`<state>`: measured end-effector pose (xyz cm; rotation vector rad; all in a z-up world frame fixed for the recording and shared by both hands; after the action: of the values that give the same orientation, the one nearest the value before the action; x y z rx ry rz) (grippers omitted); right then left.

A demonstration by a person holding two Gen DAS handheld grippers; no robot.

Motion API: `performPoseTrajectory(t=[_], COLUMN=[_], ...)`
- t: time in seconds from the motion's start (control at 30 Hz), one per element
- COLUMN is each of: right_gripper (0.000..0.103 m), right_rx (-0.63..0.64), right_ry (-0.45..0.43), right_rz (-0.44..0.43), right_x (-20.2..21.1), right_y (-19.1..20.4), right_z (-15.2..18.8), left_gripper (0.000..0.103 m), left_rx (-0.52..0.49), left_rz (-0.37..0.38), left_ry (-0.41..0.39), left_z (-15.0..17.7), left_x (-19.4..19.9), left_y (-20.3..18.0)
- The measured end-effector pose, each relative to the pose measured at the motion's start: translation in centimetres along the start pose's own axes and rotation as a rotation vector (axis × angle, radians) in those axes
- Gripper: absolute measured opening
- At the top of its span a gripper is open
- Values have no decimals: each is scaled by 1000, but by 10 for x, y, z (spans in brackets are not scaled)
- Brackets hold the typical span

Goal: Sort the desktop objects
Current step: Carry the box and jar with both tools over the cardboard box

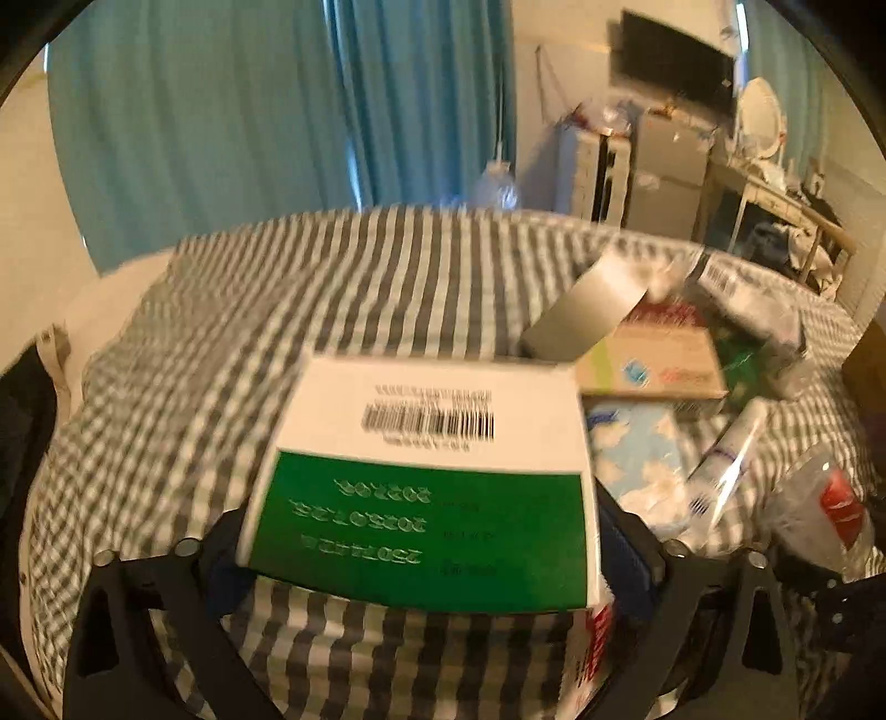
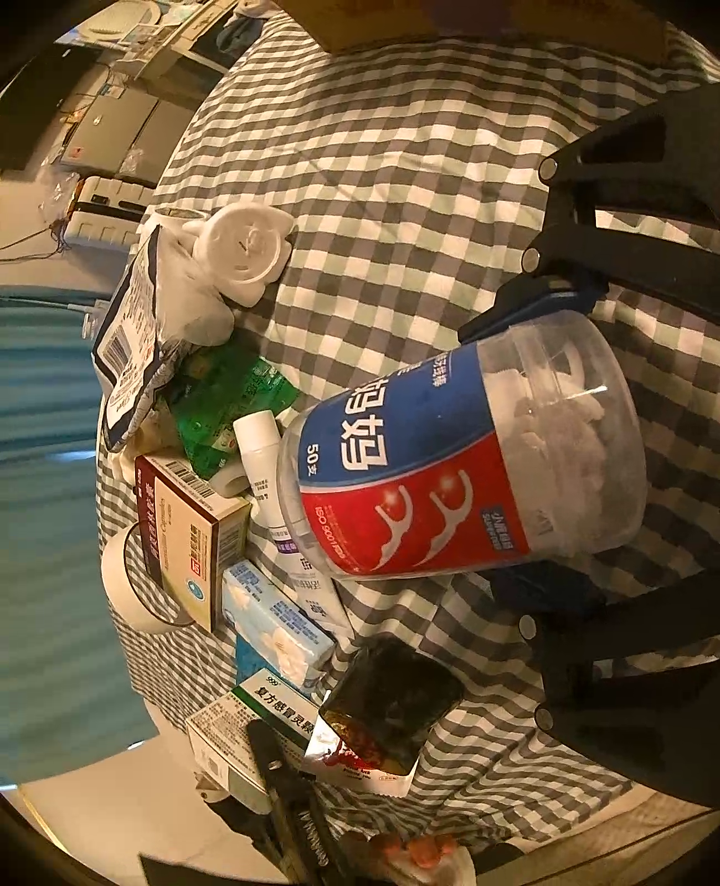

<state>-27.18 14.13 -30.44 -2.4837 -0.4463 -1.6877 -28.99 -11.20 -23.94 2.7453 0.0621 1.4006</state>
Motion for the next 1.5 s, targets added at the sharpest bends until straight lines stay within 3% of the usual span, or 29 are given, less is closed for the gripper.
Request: performPoseTrajectory(t=[0.17,0.27,0.33,0.53,0.67,0.83,0.97,1.5], right_gripper=[68,66,65,63,63,63,63,63], right_rx=[-38,-65,-83,-110,-117,-129,-140,-183], right_ry=[3,-2,-2,11,3,-27,-57,-209], right_rz=[11,9,9,22,22,23,24,74], right_x=[7,17,25,45,59,87,113,236], right_y=[-3,-4,-6,-6,-5,-5,-3,-17], right_z=[5,8,11,30,49,62,69,92], left_gripper=[95,95,95,95,95,95,95,95], left_rx=[-13,-10,14,49,11,-3,9,-160], left_rz=[-6,-80,-88,-36,-29,-46,-11,67], left_ry=[-36,-60,-75,-64,-60,-118,-144,-223], left_z=[-1,1,1,6,15,25,35,36], left_x=[8,15,23,44,60,96,135,244], left_y=[-6,-3,-1,-10,-32,-44,-57,-145])
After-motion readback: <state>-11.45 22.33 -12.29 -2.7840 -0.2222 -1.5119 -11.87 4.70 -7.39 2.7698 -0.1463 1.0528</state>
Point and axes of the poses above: each gripper's, at about its wrist camera, not at the fingertips, and x roughly against the way its jaws point, y to its left, z to its underside, the point moved 4 cm from there along -x, roughly the way its jaws point, and after that the axes turned 9 degrees about y, right-handed, at the moved point
